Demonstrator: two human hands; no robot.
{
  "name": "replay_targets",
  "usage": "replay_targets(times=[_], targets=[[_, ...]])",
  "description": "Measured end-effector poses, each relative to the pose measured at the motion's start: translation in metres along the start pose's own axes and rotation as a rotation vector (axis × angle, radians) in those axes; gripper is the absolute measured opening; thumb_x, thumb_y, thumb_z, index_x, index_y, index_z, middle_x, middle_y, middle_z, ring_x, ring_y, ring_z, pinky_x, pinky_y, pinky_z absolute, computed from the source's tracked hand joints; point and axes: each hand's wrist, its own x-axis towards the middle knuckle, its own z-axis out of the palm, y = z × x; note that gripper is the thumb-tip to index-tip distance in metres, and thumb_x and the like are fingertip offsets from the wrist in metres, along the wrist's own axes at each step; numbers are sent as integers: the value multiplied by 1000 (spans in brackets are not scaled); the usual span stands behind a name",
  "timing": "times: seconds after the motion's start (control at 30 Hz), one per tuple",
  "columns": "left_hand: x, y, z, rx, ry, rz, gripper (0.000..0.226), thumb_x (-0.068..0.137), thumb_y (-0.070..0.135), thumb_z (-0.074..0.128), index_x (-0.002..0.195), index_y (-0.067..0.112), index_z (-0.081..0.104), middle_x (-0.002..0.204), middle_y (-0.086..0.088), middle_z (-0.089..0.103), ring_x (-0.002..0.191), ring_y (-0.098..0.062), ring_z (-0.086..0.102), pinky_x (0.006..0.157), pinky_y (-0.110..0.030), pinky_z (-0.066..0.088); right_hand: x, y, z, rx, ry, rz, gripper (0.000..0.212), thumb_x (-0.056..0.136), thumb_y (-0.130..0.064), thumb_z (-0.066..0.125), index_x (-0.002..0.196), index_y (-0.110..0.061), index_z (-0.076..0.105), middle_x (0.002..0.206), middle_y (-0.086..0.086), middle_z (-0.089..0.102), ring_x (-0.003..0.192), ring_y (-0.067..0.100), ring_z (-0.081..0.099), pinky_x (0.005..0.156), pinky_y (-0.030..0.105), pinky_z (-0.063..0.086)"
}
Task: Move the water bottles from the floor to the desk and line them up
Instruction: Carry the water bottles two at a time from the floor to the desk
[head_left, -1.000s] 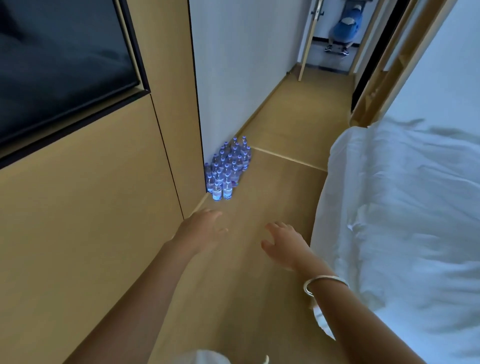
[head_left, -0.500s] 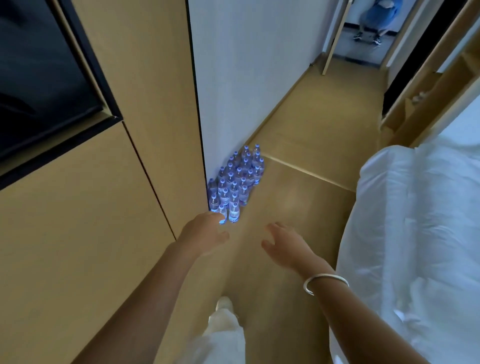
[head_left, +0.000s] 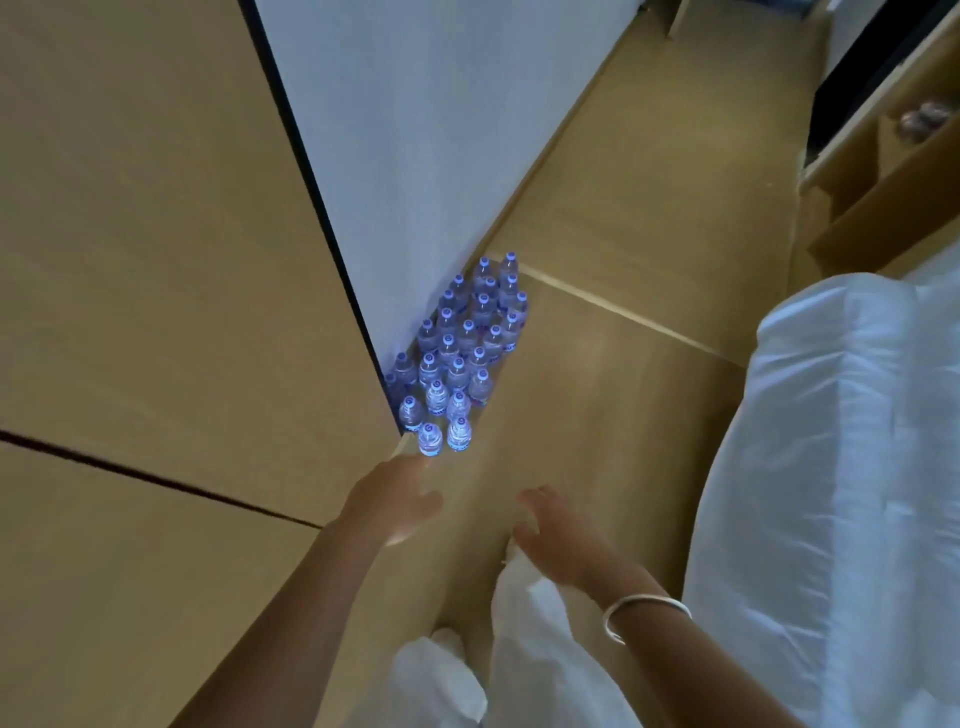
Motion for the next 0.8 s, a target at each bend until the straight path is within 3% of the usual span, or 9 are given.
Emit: replay_targets(times=[0.2,0.37,0.5,0.63,0.8], targets=[[100,-10,17,-223,-47,-209,53,90,31,55,140,18,41,139,0,50,126,-17,47,102,-27,37,99,14,-33,25,-97,18,35,96,-17,41,128,-4,46,131,17,46,119,28,46,96,32,38],[204,-25,61,-371,-70,-448,54,88,30,59,138,18,42,136,-1,52,124,-19,49,102,-27,37,200,40,-31,28,-177,-56,39,96,-19,42,134,-8,42,137,12,44,127,24,41,104,29,30],[294,-32,106,-543,-36,-598,59,85,30,63,139,16,42,136,-5,51,123,-23,49,102,-35,40,295,68,0,26,-195,-41,32,92,-21,49,120,-6,53,123,11,54,119,26,46,100,29,31],[381,-61,162,-495,-71,-645,77,84,36,64,147,14,26,147,-7,37,133,-28,38,107,-43,35,397,98,51,35,-262,9,42,93,-24,47,131,-8,46,133,11,48,126,25,41,103,29,30],[475,-127,236,-505,-20,-762,94,78,42,71,149,14,16,150,-10,33,134,-32,36,106,-47,35,505,139,128,40,-179,93,56,90,-29,53,139,-9,35,139,11,39,130,26,35,104,31,29]])
